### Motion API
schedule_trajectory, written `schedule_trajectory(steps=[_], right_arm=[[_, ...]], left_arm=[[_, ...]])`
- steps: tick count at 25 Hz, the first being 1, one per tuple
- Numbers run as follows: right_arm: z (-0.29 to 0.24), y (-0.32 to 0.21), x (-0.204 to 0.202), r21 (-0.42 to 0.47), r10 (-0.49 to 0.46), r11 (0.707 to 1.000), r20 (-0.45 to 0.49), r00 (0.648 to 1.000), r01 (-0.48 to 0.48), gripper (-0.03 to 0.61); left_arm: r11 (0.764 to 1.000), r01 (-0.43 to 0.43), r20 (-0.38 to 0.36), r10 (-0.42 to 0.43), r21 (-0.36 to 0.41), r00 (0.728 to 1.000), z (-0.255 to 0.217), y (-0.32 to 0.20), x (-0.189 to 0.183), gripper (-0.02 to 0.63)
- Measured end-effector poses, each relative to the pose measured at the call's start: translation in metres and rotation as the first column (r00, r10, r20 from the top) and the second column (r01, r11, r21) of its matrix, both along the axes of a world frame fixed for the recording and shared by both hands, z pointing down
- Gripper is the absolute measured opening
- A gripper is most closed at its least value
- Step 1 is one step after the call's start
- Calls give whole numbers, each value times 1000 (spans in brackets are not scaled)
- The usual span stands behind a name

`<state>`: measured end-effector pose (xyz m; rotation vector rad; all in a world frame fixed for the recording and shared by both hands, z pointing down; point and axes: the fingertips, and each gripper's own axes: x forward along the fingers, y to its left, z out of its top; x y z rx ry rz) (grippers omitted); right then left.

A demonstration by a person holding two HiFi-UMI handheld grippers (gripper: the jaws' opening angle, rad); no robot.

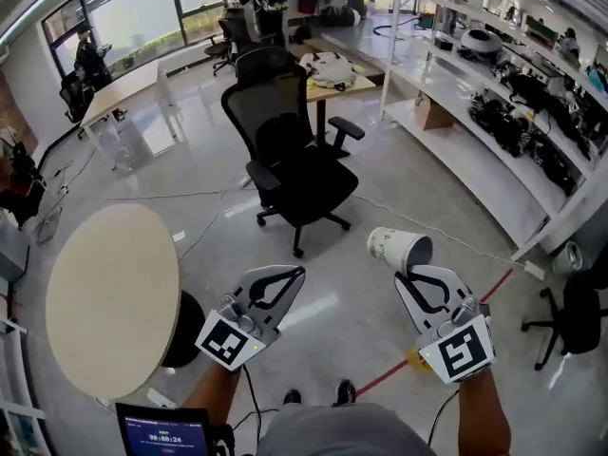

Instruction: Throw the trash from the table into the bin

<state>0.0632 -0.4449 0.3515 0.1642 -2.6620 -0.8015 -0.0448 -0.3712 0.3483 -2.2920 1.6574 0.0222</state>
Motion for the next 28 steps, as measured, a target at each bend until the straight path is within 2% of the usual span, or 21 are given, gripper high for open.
schedule_trajectory(steps=[3, 6, 11, 15, 19, 22, 25, 28], right_arm=[[10, -16, 33, -21, 123, 992, -8, 992, -123, 25], [20, -28, 70, -50, 249, 967, 1, 968, -249, 25], [45, -52, 151, -143, 461, 878, -1, 887, -456, 25], [85, -73, 219, -197, 575, 796, -46, 817, -572, 25], [135, -94, 289, -241, 642, 721, -120, 757, -649, 25], [177, -109, 346, -276, 667, 670, -184, 722, -689, 25], [220, -132, 398, -297, 673, 638, -234, 702, -711, 25], [237, -145, 423, -314, 670, 615, -275, 690, -723, 25]], left_arm=[[995, -103, -19, 103, -13, 994, 6, -20, 19, 43], [977, -210, -20, 210, -38, 978, 13, -37, 42, 43], [929, -362, -34, 360, -78, 932, 26, -70, 97, 43], [891, -438, -38, 437, -115, 899, 43, -101, 144, 43], [870, -475, -46, 473, -131, 880, 57, -137, 192, 43], [848, -508, -39, 508, -153, 860, 67, -158, 242, 43], [836, -520, -34, 523, -172, 852, 80, -185, 288, 43], [832, -523, -37, 526, -185, 850, 77, -202, 312, 43]])
